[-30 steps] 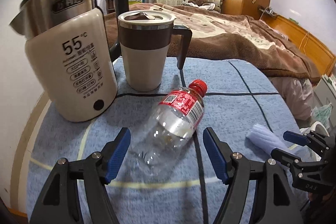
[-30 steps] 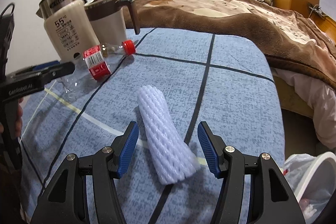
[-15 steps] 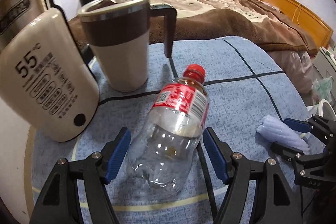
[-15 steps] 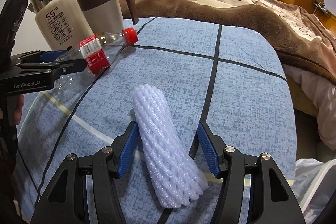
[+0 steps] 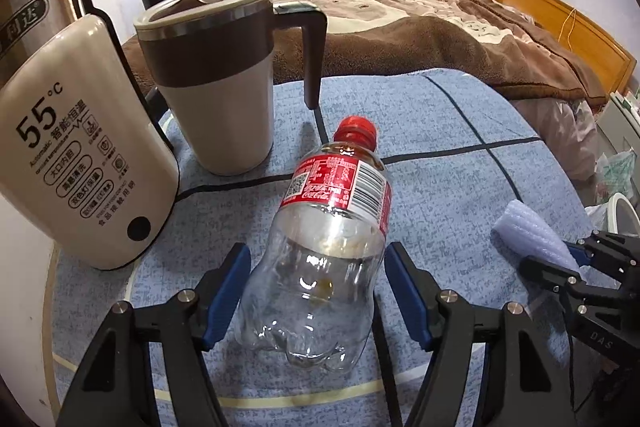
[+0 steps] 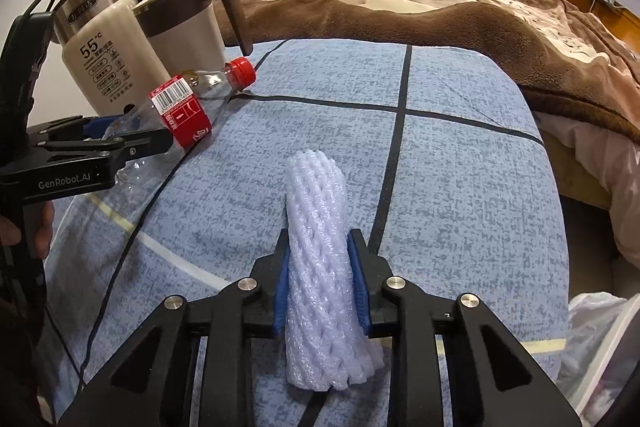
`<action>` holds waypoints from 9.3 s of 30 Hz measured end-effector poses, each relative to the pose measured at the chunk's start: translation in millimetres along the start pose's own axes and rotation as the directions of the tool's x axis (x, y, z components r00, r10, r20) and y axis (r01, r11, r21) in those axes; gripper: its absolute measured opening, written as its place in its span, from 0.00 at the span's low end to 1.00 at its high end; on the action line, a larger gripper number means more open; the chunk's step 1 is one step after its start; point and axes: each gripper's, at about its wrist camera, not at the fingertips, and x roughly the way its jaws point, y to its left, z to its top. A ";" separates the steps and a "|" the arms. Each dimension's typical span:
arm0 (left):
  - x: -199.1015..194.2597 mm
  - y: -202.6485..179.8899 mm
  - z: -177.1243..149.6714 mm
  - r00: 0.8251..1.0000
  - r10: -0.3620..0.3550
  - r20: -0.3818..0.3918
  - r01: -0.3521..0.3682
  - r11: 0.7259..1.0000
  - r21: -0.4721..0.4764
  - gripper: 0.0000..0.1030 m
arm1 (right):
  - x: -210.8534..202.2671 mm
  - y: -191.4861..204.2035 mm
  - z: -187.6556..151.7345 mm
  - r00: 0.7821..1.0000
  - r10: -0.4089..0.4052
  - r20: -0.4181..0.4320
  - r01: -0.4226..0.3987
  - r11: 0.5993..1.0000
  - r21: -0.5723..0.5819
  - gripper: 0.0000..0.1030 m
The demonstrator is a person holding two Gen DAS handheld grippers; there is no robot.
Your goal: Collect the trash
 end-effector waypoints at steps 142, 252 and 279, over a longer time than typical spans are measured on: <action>-69.2 -367.6 -71.3 0.927 -0.374 0.026 0.362 0.911 0.195 0.68 | -222.2 -223.3 -201.2 0.925 -0.355 0.132 0.261 0.850 0.457 0.42; -125.8 -342.5 -142.4 0.948 -0.176 0.266 0.148 0.982 0.121 0.68 | -254.2 -141.9 -250.2 0.855 -0.454 0.251 0.312 0.837 0.450 0.42; -124.5 -341.0 -143.7 0.949 -0.173 0.264 0.146 0.982 0.117 0.68 | -256.4 -144.2 -250.0 0.858 -0.448 0.252 0.307 0.839 0.449 0.42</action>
